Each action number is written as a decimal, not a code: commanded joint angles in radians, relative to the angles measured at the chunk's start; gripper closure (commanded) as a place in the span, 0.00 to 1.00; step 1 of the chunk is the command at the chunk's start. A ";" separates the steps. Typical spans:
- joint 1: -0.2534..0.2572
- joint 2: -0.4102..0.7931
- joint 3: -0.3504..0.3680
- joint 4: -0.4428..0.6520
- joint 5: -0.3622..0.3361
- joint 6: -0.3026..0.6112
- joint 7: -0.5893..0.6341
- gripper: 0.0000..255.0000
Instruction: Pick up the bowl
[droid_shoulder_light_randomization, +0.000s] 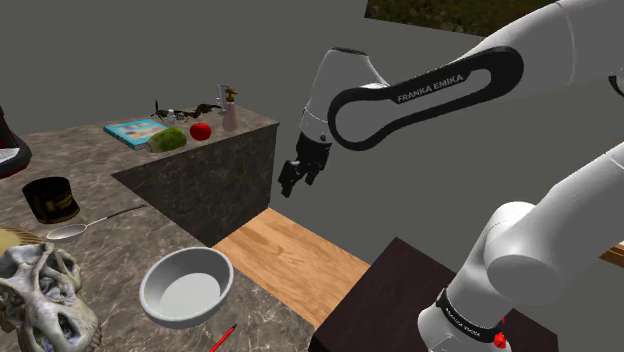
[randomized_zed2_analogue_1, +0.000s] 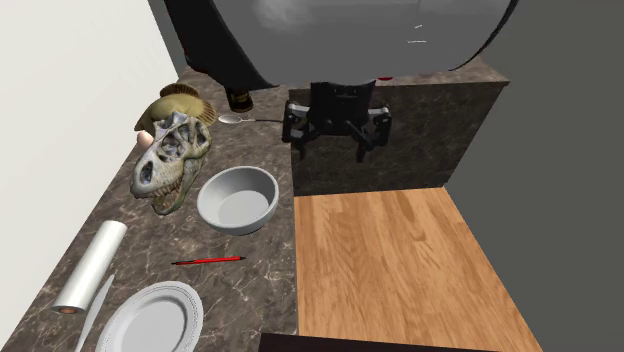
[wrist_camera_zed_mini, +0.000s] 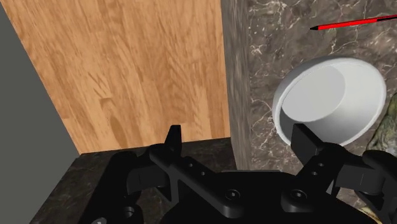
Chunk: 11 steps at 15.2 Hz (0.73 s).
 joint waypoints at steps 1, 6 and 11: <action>0.000 0.072 0.015 0.012 -0.004 0.059 0.018 0.00; 0.003 0.267 0.052 0.072 -0.046 0.189 0.085 0.00; 0.023 0.470 0.062 0.164 -0.124 0.290 0.170 0.00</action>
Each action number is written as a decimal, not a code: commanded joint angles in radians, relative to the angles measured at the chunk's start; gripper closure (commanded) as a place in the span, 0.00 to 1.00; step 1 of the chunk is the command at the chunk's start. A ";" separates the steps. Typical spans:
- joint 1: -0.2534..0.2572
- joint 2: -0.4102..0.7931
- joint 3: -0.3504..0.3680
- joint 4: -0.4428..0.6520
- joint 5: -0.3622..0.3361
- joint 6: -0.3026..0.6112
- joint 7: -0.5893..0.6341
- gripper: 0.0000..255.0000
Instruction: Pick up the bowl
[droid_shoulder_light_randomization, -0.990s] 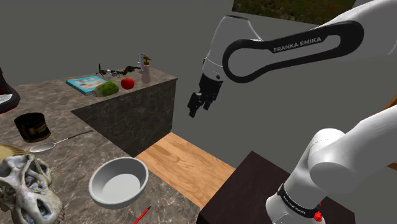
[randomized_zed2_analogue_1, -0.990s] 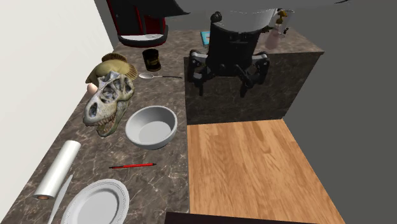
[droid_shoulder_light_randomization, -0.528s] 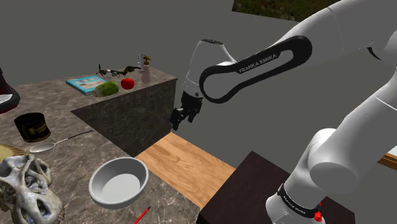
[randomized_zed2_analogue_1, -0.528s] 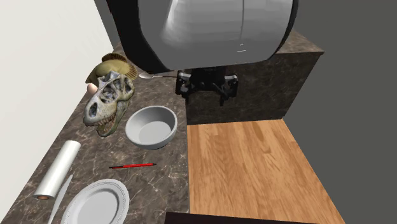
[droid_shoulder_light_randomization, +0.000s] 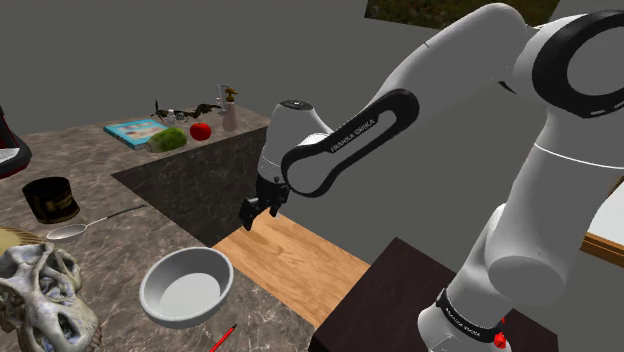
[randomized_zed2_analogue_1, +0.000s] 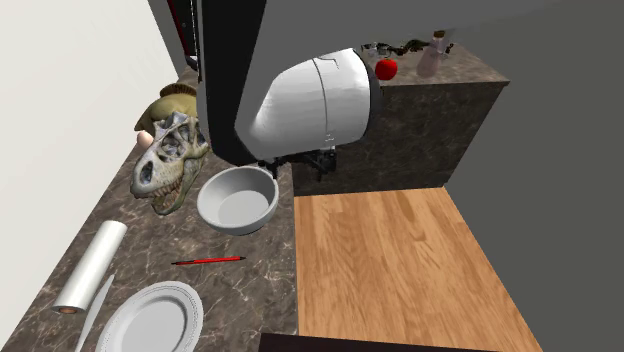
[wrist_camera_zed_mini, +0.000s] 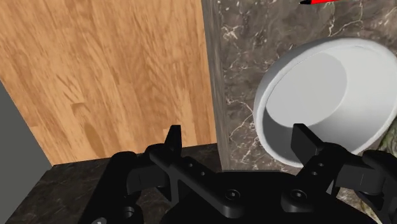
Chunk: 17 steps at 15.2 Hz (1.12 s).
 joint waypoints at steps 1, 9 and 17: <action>0.011 0.090 -0.004 0.054 -0.037 0.032 0.033 0.00; 0.103 0.405 -0.052 0.276 -0.131 0.117 0.133 0.00; 0.139 0.532 -0.084 0.342 -0.156 0.177 0.153 0.00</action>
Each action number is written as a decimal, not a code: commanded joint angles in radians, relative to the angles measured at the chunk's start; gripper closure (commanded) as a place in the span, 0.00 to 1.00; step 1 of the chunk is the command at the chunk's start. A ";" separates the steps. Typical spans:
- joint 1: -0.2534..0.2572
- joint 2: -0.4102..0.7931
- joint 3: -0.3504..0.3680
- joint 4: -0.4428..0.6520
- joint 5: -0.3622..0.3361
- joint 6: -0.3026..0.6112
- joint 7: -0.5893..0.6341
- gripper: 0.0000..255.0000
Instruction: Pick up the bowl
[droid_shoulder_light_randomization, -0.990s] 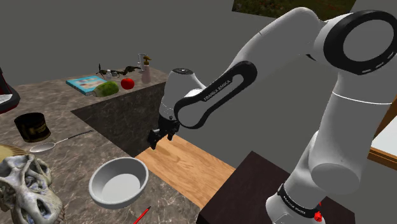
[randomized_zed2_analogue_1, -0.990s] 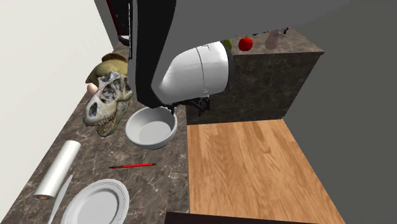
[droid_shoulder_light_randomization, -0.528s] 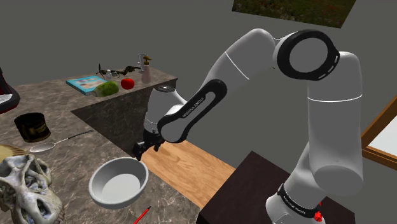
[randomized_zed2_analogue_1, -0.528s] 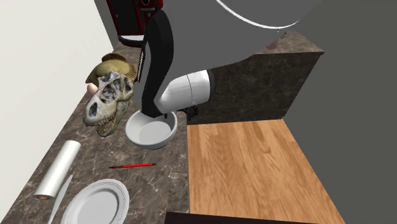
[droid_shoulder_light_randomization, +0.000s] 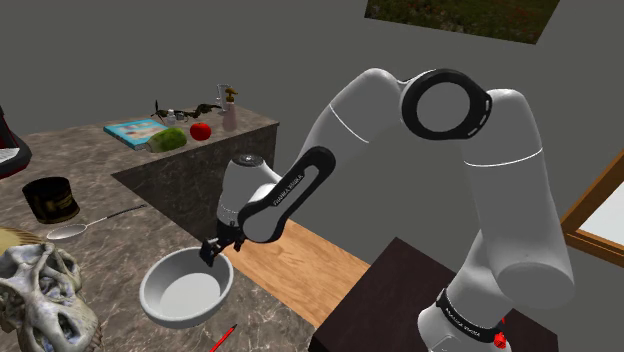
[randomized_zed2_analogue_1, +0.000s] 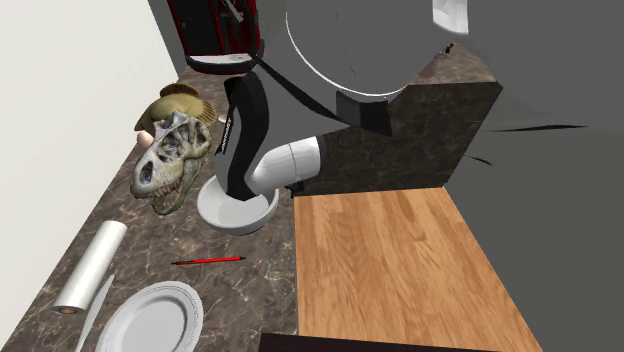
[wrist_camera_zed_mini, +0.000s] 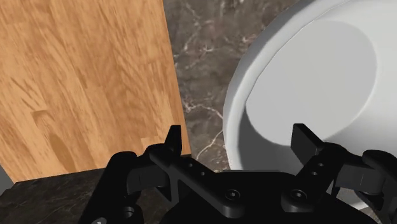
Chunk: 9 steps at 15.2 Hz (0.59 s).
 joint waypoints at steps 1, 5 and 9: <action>0.007 0.026 -0.008 0.009 -0.006 0.018 0.004 0.00; 0.009 0.033 -0.011 0.009 -0.008 0.024 0.005 1.00; 0.009 0.032 -0.010 0.009 -0.008 0.024 0.005 1.00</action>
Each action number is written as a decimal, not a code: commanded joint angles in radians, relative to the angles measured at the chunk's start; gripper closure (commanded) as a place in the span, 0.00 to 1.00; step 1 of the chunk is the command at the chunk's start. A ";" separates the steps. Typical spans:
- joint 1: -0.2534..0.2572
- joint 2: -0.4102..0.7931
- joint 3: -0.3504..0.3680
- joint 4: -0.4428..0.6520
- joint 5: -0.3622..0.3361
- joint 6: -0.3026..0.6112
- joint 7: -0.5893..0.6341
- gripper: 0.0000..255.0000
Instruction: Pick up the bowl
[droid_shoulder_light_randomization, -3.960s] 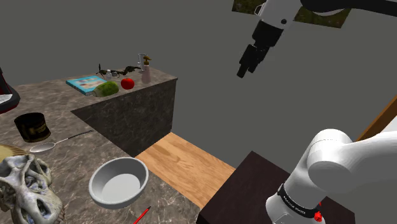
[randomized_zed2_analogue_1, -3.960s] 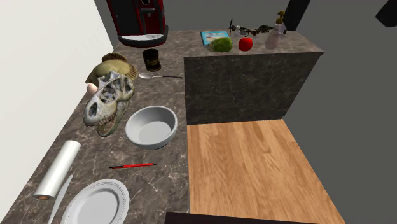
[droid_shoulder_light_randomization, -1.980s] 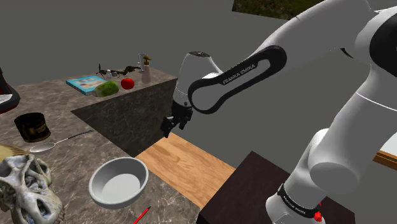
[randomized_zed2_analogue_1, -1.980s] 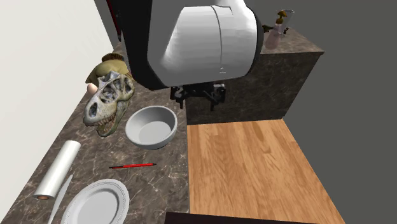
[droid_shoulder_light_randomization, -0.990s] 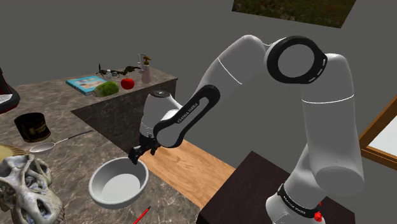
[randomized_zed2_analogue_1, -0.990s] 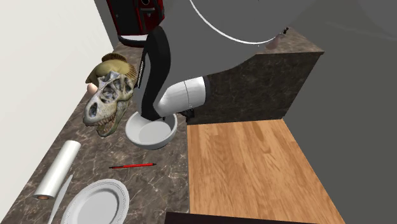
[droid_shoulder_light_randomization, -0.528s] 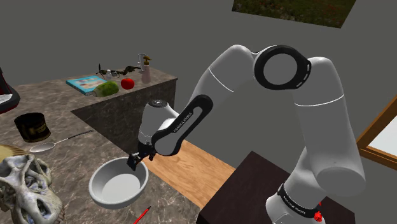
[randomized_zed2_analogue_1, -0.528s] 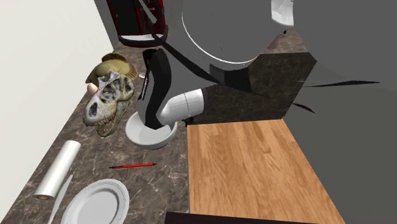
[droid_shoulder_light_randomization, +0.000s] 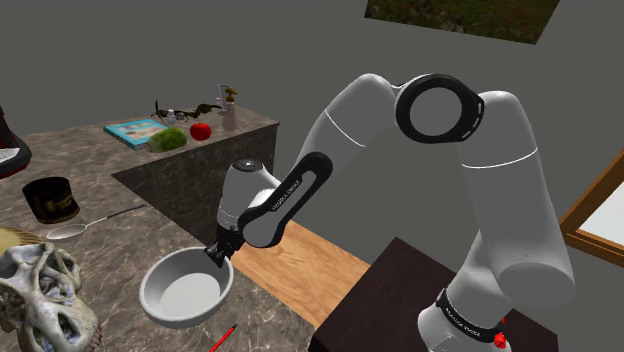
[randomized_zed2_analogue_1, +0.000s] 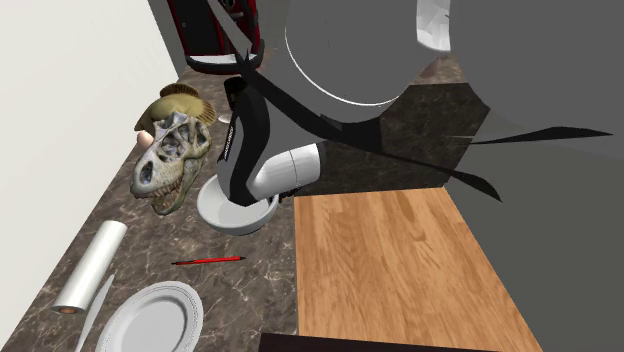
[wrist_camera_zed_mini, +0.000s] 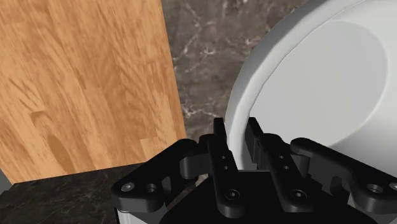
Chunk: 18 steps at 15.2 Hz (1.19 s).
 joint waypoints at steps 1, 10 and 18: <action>0.000 0.001 0.000 0.000 0.000 0.000 0.000 1.00; -0.018 -0.070 0.023 -0.018 0.017 -0.053 -0.010 1.00; -0.042 -0.159 0.052 -0.032 0.045 -0.128 -0.025 1.00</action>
